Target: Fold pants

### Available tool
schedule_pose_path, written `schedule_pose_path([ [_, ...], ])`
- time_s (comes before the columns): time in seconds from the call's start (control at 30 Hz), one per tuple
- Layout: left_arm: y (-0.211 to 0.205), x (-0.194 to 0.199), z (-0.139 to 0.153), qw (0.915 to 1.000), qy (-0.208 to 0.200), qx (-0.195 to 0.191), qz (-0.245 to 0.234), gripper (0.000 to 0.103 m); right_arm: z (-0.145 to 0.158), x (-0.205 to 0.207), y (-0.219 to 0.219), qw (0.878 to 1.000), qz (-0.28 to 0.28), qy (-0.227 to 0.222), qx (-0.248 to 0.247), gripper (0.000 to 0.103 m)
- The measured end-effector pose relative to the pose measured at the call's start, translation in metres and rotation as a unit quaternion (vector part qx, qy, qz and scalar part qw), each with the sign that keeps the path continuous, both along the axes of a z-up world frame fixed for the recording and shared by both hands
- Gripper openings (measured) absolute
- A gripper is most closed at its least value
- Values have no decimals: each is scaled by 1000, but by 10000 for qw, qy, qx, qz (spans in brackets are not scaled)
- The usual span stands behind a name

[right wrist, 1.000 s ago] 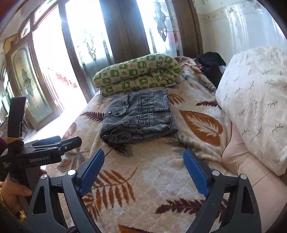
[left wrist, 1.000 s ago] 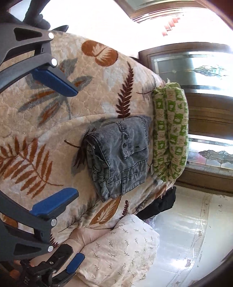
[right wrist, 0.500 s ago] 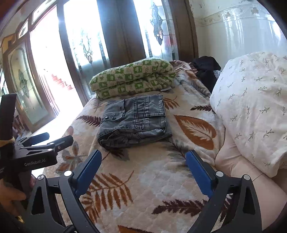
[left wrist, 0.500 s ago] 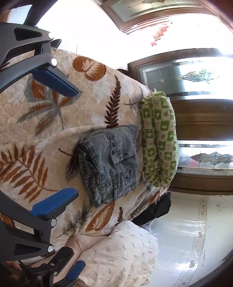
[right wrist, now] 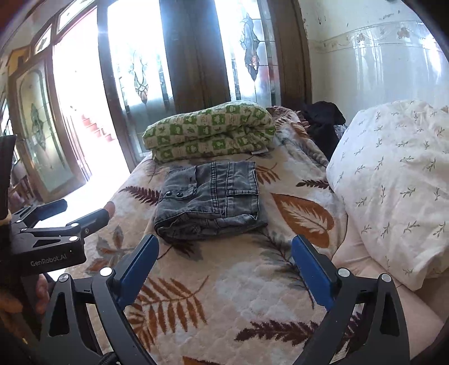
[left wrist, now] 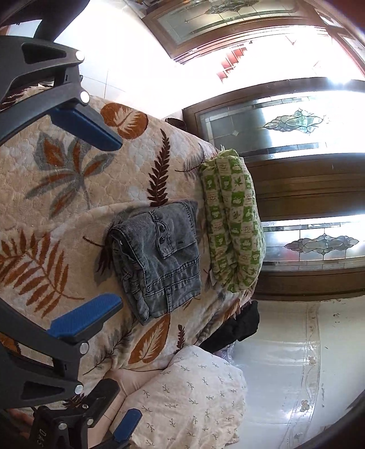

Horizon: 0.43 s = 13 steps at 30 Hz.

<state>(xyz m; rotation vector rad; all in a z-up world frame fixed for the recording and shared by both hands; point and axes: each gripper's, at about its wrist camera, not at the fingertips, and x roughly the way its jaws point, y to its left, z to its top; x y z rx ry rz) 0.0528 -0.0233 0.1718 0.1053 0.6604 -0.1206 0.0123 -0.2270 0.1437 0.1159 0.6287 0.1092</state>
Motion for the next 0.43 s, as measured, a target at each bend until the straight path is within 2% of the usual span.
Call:
schedule_pose_path([
  [0.43,-1,-1,10,10000,-11,-29,-34,103,16,3,4,9999,72,21,-149,96],
])
